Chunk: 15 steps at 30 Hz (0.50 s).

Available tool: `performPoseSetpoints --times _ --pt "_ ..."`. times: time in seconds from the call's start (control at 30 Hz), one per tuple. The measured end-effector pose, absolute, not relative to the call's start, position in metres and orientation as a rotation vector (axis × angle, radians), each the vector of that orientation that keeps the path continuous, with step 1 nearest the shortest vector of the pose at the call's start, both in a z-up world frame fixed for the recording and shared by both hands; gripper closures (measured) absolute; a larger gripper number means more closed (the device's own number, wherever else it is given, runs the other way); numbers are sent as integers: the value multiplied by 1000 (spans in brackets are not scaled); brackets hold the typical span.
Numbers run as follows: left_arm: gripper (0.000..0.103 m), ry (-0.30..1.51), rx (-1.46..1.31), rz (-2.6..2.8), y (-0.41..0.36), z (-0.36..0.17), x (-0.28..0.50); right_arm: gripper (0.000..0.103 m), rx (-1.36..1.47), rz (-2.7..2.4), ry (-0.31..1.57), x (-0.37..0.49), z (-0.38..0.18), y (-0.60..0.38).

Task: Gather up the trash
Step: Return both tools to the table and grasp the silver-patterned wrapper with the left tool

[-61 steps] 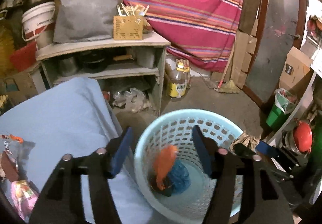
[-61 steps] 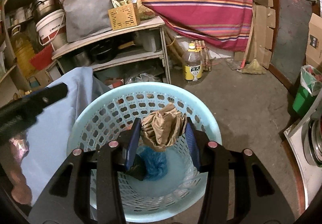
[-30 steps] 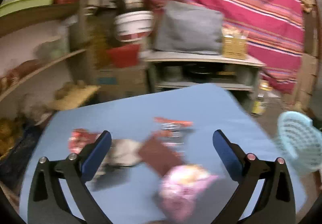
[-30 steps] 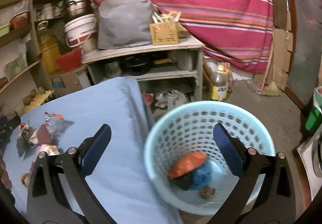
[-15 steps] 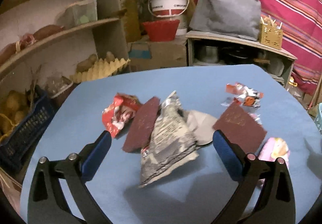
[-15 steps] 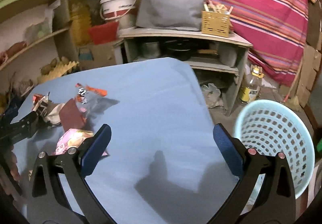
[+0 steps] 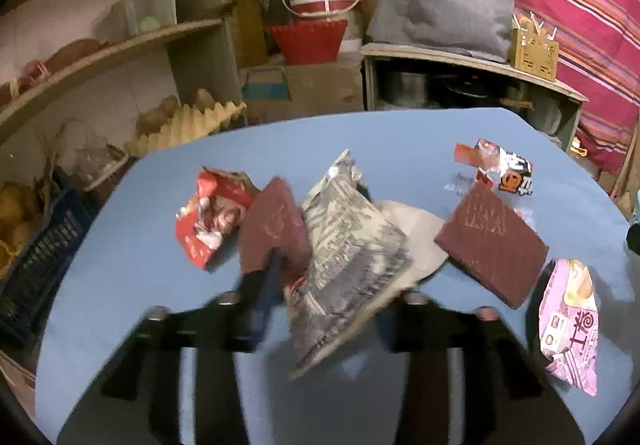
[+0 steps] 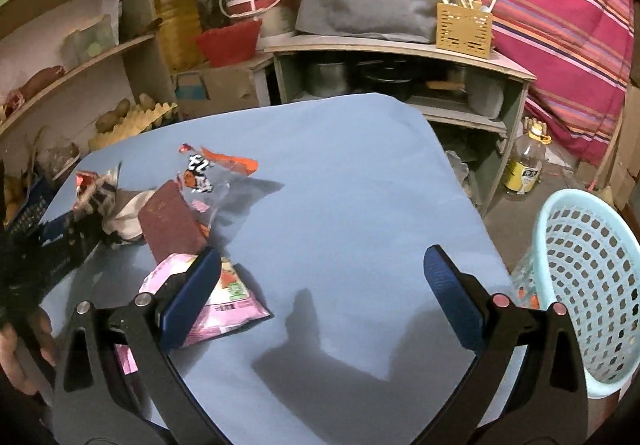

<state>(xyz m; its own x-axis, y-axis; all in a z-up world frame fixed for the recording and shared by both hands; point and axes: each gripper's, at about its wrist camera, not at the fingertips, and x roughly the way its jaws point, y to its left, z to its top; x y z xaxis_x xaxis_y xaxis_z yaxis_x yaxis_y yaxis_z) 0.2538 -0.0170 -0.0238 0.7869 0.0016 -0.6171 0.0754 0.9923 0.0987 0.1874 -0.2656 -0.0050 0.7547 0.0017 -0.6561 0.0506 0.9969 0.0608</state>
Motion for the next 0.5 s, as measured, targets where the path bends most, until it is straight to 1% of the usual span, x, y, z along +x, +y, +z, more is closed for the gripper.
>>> performPoseSetpoints --times 0.03,0.07,0.27,0.5 --pt "84 661 117 -49 -17 -21 252 4 72 -21 717 188 -6 -263" --pt "87 657 110 -55 -17 -18 251 4 67 -15 718 187 -6 -260" --pt "91 547 127 -38 -17 16 222 4 21 37 725 183 -10 -238" --pt "91 435 92 -19 -3 55 184 4 -20 74 732 183 -16 -214"
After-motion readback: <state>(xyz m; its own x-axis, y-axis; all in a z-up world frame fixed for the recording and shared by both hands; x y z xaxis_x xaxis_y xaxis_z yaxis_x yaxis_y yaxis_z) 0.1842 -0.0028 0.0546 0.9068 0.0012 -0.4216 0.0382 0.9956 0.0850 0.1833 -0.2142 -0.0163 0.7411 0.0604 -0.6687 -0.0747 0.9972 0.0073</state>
